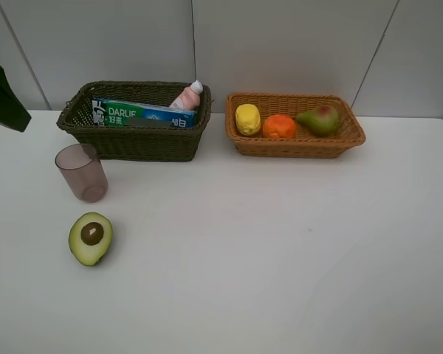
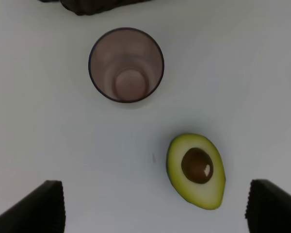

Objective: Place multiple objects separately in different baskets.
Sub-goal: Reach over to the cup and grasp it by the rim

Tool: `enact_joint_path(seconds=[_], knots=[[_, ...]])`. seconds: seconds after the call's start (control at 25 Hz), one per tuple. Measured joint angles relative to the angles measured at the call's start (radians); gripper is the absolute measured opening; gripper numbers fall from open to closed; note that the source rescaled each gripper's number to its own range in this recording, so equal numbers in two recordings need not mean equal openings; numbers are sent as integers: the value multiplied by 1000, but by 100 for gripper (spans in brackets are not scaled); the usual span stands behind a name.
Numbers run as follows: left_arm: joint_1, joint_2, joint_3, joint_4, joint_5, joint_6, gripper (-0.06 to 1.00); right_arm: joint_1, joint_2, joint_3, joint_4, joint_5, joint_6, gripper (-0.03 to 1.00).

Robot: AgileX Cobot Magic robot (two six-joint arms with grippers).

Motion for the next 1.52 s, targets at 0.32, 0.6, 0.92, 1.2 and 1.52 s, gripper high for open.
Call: enact_joint_path(seconds=[0.32, 0.6, 0.92, 1.2, 1.52], knots=[[-1, 224, -6, 0, -108, 85, 98, 0, 0, 0, 0, 0, 0, 100], [-65, 352, -6, 5, -220, 136, 98, 0, 0, 0, 0, 0, 0, 100], [-118, 469, -7, 5, -313, 166, 98, 0, 0, 0, 0, 0, 0, 100], [-122, 550, -7, 7, -369, 204, 98, 0, 0, 0, 0, 0, 0, 100], [-122, 619, -19, 7, -388, 208, 98, 0, 0, 0, 1, 0, 0, 100]])
